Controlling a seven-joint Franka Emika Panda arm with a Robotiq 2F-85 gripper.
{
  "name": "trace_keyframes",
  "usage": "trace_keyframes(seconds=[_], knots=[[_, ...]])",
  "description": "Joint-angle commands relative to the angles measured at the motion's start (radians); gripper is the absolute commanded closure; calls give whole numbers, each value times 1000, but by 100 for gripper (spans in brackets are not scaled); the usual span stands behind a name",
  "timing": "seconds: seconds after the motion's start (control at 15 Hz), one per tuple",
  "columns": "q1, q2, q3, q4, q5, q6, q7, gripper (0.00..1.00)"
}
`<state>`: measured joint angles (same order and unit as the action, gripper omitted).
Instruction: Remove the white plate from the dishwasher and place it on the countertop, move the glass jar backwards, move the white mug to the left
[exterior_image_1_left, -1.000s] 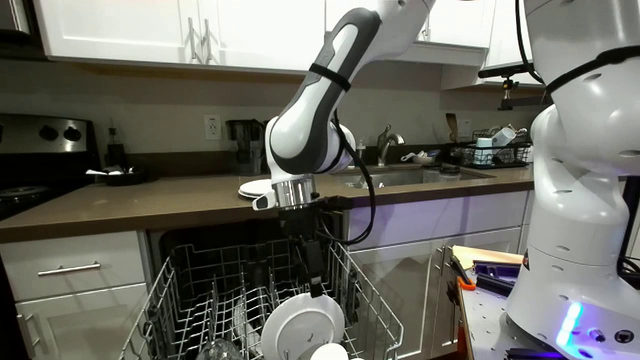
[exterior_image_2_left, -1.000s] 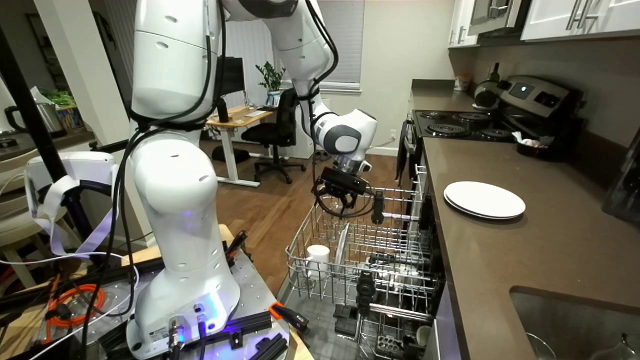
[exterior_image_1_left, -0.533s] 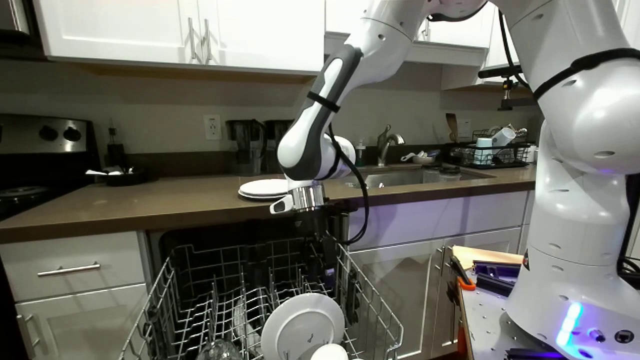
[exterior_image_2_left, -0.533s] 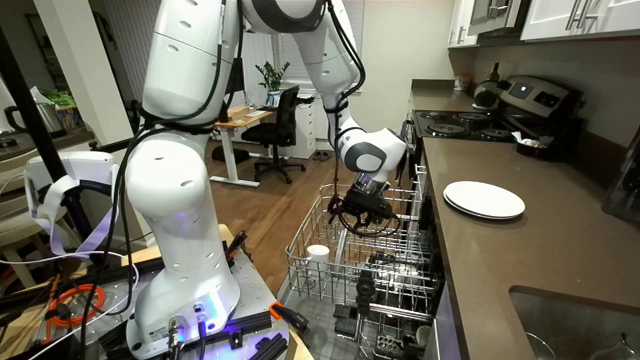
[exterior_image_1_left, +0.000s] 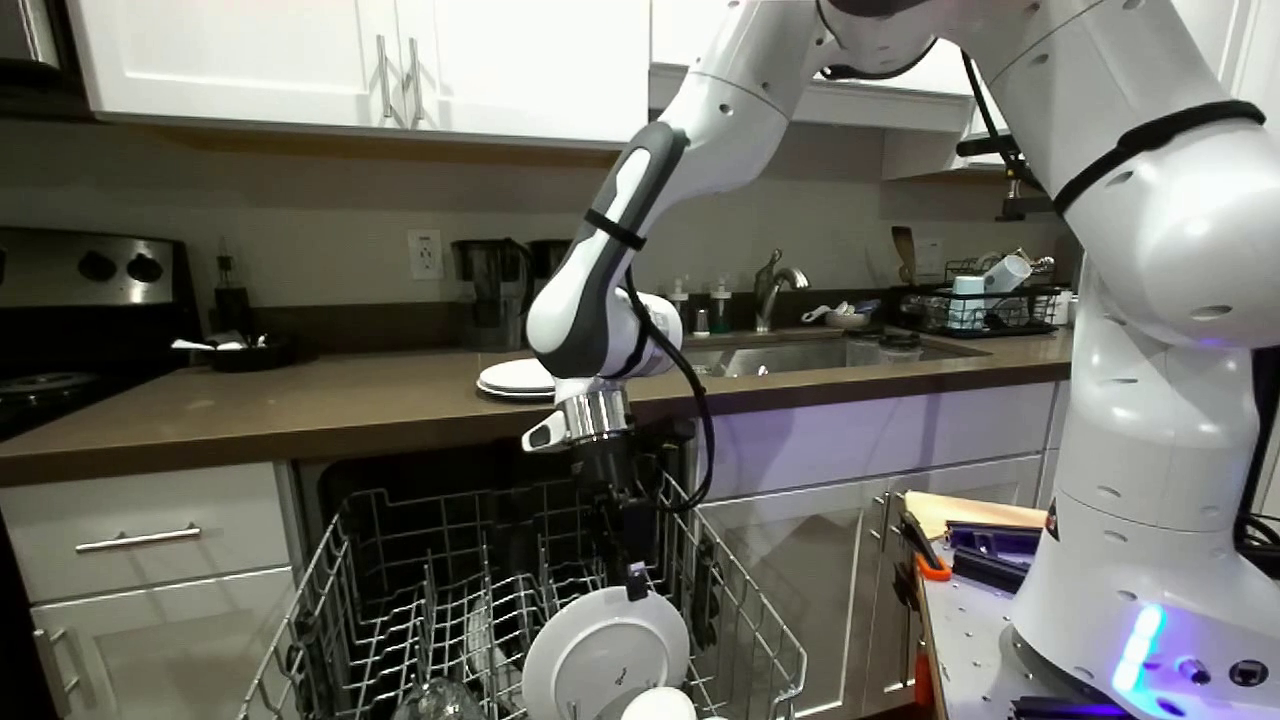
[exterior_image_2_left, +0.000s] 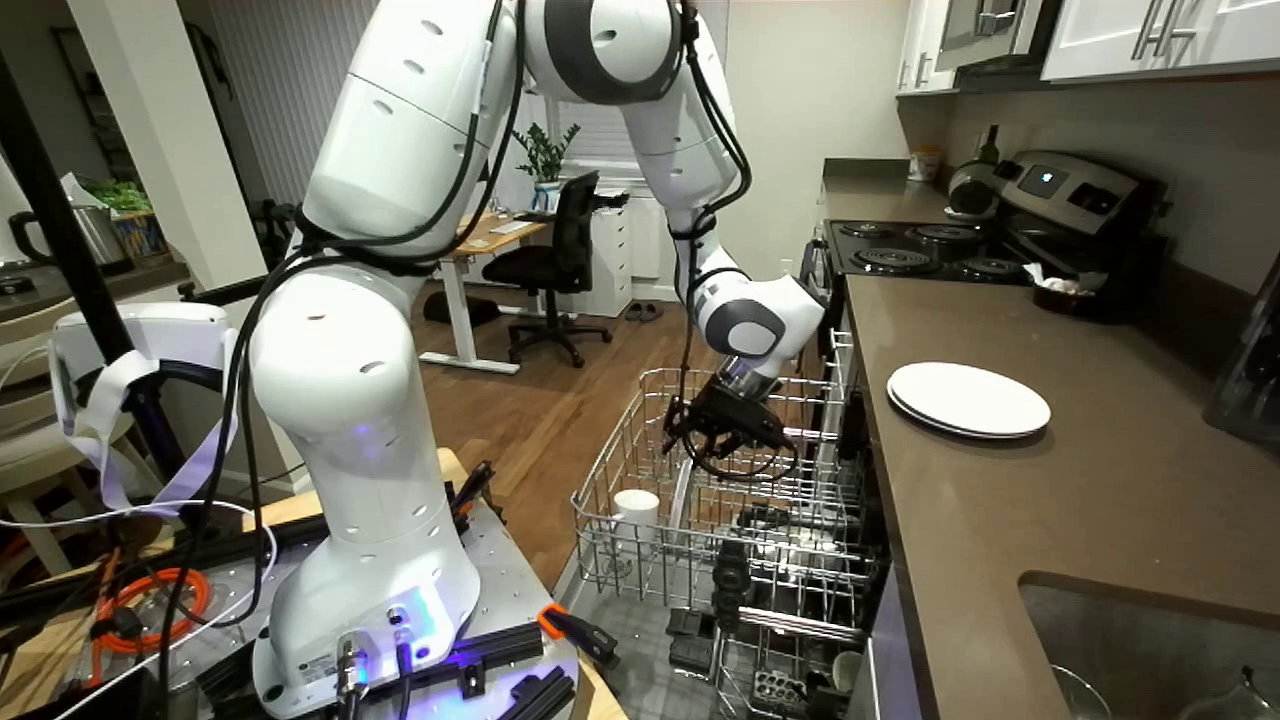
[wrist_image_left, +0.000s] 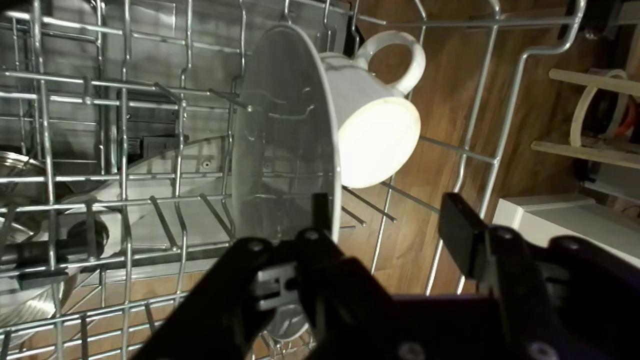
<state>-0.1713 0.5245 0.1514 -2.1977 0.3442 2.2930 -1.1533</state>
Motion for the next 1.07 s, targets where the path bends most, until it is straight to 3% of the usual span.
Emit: trace_keyframes(seconds=[0.0,0.07,0.13,0.33,0.4,0.53,0.8,0.93,1.0], knots=[[-5,24,13,33,46,15,29,64],[-5,26,15,36,57,25,34,64],[-5,28,17,37,68,35,42,75],[-5,37,26,45,97,50,51,67],[-3,42,27,47,99,55,55,56],[3,49,27,50,98,64,68,58],[11,66,33,55,83,72,88,39],[10,77,37,57,79,75,87,50],[10,81,39,58,77,74,88,66]])
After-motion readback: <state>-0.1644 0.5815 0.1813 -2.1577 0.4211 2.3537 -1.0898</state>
